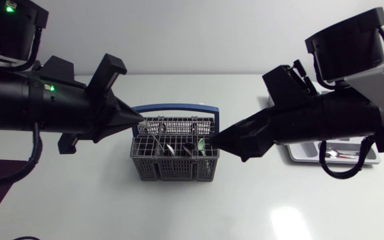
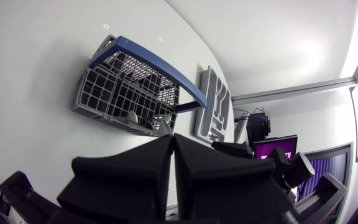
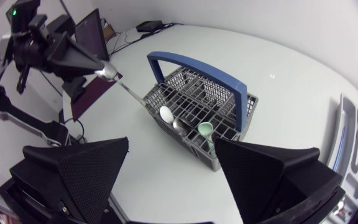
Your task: Unload the cutlery basket into the drawer organizer.
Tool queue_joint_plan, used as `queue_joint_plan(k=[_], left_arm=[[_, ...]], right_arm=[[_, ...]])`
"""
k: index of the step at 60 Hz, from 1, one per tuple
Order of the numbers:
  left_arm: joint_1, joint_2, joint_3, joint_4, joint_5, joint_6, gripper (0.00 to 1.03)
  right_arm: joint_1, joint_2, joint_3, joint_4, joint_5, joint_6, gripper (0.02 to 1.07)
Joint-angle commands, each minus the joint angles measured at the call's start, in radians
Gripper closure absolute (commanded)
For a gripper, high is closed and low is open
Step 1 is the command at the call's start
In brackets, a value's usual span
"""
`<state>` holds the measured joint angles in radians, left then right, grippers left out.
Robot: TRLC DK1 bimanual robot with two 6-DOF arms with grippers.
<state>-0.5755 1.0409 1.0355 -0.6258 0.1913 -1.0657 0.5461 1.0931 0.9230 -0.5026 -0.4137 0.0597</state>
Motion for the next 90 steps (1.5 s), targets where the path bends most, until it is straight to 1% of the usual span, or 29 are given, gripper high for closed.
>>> queue_joint_plan(k=[1, 2, 5, 21, 34, 42, 46, 52, 62, 66, 70, 73, 79, 83, 88, 90], left_arm=[[-0.018, 0.036, 0.034, 0.017, 0.014, -0.048, 0.99], [-0.021, 0.047, 0.038, 0.017, 0.019, -0.053, 0.99], [-0.024, 0.062, 0.047, 0.018, 0.027, -0.063, 0.99], [-0.037, 0.140, 0.084, 0.063, 0.062, -0.158, 0.99], [-0.037, 0.150, 0.115, 0.095, 0.062, -0.220, 0.99], [-0.035, 0.140, 0.117, 0.095, 0.063, -0.246, 0.99], [-0.027, 0.136, 0.115, 0.095, 0.069, -0.263, 0.99], [-0.018, 0.123, 0.110, 0.095, 0.086, -0.280, 0.99], [0.000, 0.096, 0.106, 0.095, 0.106, -0.306, 0.99], [0.006, 0.094, 0.104, 0.089, 0.122, -0.312, 0.99], [0.006, 0.088, 0.101, 0.083, 0.126, -0.316, 0.99], [0.006, 0.088, 0.100, 0.083, 0.131, -0.320, 0.99], [0.011, 0.088, 0.095, 0.081, 0.152, -0.324, 0.99], [0.016, 0.085, 0.092, 0.080, 0.157, -0.326, 0.99], [0.022, 0.082, 0.092, 0.080, 0.162, -0.327, 0.99], [0.023, 0.082, 0.092, 0.080, 0.162, -0.329, 0.99]], right_arm=[[0.029, 0.005, 0.004, -0.014, 0.027, -0.162, 0.07], [0.052, 0.002, 0.002, -0.008, 0.058, -0.193, 0.07], [0.081, 0.002, -0.004, 0.013, 0.099, -0.207, 0.07], [0.163, 0.048, -0.047, 0.134, 0.216, -0.313, 0.07], [0.264, 0.099, -0.076, 0.242, 0.355, -0.345, 0.07], [0.307, 0.140, -0.067, 0.288, 0.406, -0.357, 0.08], [0.328, 0.168, -0.053, 0.312, 0.429, -0.363, 0.12], [0.342, 0.200, -0.029, 0.329, 0.454, -0.366, 0.14], [0.348, 0.223, -0.003, 0.371, 0.484, -0.371, 0.32], [0.348, 0.229, 0.010, 0.378, 0.493, -0.371, 0.37], [0.348, 0.237, 0.025, 0.386, 0.497, -0.379, 0.47], [0.348, 0.240, 0.034, 0.388, 0.497, -0.385, 0.52], [0.350, 0.248, 0.053, 0.398, 0.503, -0.399, 0.65], [0.351, 0.252, 0.059, 0.400, 0.504, -0.400, 0.66], [0.351, 0.258, 0.060, 0.398, 0.506, -0.402, 0.74], [0.353, 0.258, 0.059, 0.398, 0.506, -0.402, 0.75]])
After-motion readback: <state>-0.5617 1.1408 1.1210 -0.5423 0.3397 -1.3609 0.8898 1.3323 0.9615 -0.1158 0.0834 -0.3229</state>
